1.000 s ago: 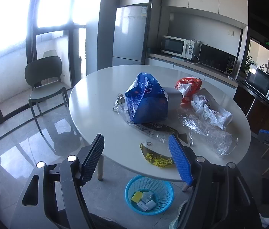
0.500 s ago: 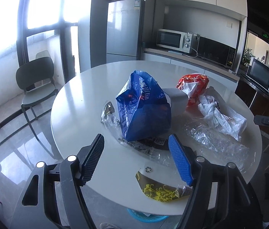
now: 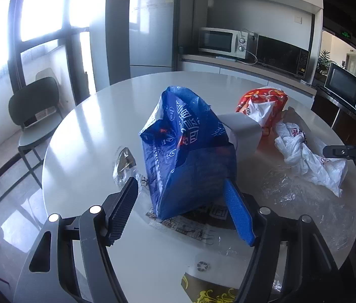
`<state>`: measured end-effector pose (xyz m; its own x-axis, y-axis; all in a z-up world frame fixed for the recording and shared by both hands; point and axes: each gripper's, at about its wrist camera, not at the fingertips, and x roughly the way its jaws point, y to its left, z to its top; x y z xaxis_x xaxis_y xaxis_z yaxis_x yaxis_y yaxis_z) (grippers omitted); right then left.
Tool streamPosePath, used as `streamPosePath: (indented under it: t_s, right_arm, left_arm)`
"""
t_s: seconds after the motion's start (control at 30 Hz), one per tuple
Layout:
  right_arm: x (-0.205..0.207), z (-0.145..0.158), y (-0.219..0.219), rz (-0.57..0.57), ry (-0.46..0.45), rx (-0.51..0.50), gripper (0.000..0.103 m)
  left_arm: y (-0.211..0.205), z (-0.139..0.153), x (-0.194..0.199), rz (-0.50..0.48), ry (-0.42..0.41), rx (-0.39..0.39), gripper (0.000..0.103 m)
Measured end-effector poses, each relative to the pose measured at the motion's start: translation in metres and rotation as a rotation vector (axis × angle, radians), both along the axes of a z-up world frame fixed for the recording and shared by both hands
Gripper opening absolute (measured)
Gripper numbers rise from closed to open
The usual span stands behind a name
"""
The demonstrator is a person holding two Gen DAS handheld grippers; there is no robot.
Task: Collect trash
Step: 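Grasp the blue plastic bag with the left tool while the right tool grasps the white plastic bag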
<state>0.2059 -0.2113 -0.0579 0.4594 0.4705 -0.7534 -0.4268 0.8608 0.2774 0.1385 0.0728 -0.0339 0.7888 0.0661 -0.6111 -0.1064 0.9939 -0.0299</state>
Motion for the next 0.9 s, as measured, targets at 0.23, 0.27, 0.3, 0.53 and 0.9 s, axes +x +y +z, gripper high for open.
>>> streamPosePath:
  t_s: [0.23, 0.27, 0.3, 0.53, 0.9]
  right_arm:
    - [0.008, -0.007, 0.010, 0.018, 0.032, -0.020, 0.044]
    - [0.007, -0.008, 0.012, 0.020, 0.034, -0.028, 0.037]
    - [0.007, -0.008, 0.013, 0.029, 0.034, -0.028, 0.033]
    - [-0.005, 0.005, 0.014, 0.044, -0.035, -0.028, 0.002]
    - [-0.043, 0.055, 0.001, 0.005, -0.228, 0.000, 0.001]
  left_arm:
    - [-0.005, -0.003, 0.019, -0.054, 0.009, 0.024, 0.050]
    - [-0.006, -0.005, 0.023, -0.060, 0.015, 0.033, 0.045]
    - [-0.007, -0.006, 0.025, -0.063, 0.025, 0.048, 0.032]
    - [-0.020, 0.012, 0.012, -0.049, -0.082, 0.116, 0.003]
    - [-0.026, 0.055, -0.024, 0.002, -0.225, 0.100, 0.003]
